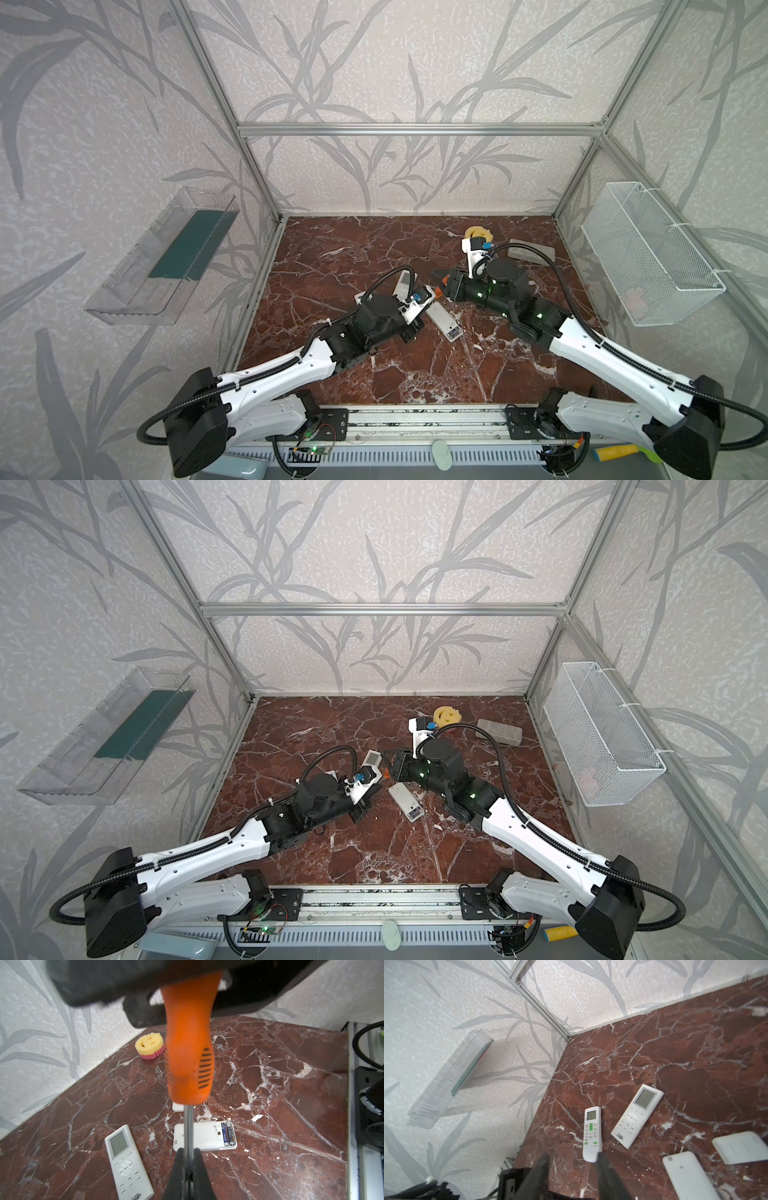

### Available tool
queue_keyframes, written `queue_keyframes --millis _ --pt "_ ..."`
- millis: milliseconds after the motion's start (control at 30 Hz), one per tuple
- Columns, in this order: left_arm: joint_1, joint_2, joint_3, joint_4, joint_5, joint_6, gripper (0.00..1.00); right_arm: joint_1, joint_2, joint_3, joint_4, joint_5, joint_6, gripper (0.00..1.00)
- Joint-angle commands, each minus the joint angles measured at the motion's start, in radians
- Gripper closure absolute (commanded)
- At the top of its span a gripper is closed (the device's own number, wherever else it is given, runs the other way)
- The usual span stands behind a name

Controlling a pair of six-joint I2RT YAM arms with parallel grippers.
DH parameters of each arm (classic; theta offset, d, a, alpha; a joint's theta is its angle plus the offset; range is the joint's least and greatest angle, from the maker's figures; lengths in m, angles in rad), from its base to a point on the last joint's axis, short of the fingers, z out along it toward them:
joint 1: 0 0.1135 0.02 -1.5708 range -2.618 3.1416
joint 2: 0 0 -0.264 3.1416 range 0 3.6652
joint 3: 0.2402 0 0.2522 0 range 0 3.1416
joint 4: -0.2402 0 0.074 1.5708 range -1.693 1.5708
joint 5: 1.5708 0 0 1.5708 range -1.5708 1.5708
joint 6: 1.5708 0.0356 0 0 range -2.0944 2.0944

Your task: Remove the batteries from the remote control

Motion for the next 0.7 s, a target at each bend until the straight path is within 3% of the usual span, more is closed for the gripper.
queue_keyframes --millis 0,33,133,200,400,667 --pt "-0.012 0.004 0.038 0.009 -0.035 0.064 1.0 -0.002 -0.002 0.024 -0.002 -0.042 -0.012 0.92" --pt "-0.012 0.003 0.033 0.009 -0.038 0.058 0.96 -0.002 -0.009 0.02 -0.004 -0.039 -0.03 0.99" --pt "-0.012 -0.009 0.021 0.016 -0.053 -0.011 0.47 -0.002 -0.042 0.016 -0.053 0.001 -0.132 1.0" --pt "-0.01 -0.025 0.005 0.022 -0.071 -0.102 0.32 -0.002 -0.065 0.021 -0.136 0.069 -0.24 1.0" --pt "-0.004 0.004 0.01 -0.068 -0.044 -0.45 0.29 -0.002 -0.127 -0.066 -0.209 0.22 -0.537 1.0" --pt "0.003 0.248 0.02 0.007 0.052 -0.837 0.39 -0.002 -0.084 -0.159 -0.113 0.255 -0.707 1.0"
